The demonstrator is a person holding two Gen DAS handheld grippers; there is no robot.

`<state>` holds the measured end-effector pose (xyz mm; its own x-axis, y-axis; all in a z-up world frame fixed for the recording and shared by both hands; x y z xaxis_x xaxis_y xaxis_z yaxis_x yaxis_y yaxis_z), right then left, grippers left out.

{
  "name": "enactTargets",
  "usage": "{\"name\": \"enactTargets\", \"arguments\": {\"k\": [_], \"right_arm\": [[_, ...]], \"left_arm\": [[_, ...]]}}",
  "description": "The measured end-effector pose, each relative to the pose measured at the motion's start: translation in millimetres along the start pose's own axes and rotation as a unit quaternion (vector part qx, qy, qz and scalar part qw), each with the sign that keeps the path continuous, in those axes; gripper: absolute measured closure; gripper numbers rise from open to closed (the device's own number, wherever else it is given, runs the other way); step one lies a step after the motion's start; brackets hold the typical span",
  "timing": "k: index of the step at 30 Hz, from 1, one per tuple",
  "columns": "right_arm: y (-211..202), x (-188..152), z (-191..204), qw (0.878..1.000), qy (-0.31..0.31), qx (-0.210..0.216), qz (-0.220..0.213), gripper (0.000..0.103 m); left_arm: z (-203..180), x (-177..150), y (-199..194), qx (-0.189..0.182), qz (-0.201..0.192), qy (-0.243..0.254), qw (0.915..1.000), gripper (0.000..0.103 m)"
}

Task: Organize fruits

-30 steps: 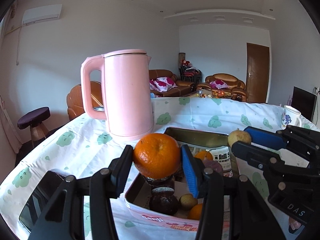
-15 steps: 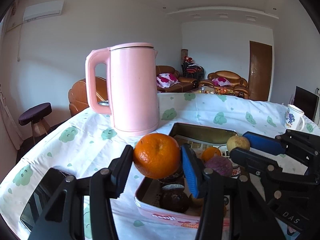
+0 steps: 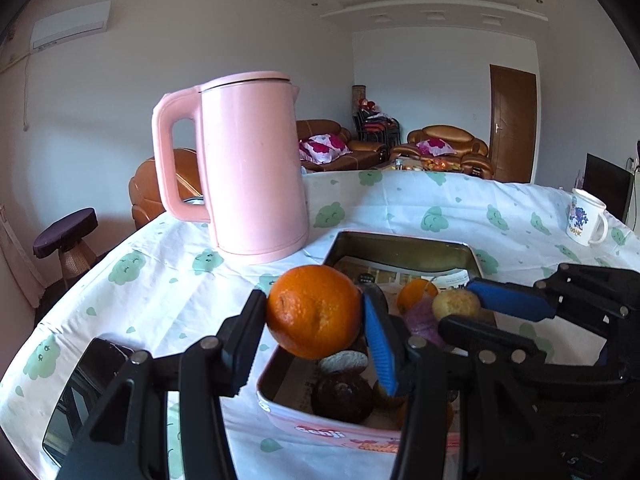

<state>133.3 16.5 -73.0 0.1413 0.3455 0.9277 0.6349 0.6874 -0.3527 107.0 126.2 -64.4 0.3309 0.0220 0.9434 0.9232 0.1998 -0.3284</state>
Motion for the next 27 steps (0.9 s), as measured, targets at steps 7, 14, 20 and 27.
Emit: {"name": "enactTargets", "arguments": {"k": [7,14,20,27], "right_arm": [[7,-9,-2,0.999,0.022,0.02,0.038,0.074],[-2,-9,-3,0.999,0.024,0.012,0.025,0.051],[-16,-10,-13,0.999,0.029,-0.01,0.012,0.05],[-41,-2,-37,0.997,0.059,-0.044,-0.013,0.05]], "left_arm": [[-3,-1,0,-0.002,0.003,0.006,1.0,0.051],[-7,4,-11,0.0,-0.017,0.007,0.9998,0.027],[-2,16,-26,0.008,-0.043,-0.007,0.999,0.019],[1,27,-43,0.017,-0.072,-0.016,0.9971,0.009]]}}
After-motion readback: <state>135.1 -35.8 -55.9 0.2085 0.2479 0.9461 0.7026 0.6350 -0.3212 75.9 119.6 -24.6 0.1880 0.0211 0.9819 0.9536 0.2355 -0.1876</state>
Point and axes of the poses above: each gripper's, at about its wrist camera, not at the fingertips, and y roughly the way its jaws point, z to its left, x to its top, the point moved 6 cm from there along y, roughly the way its jaws point, and after that the axes turned 9 degrees about -z, right-handed, at the moved point
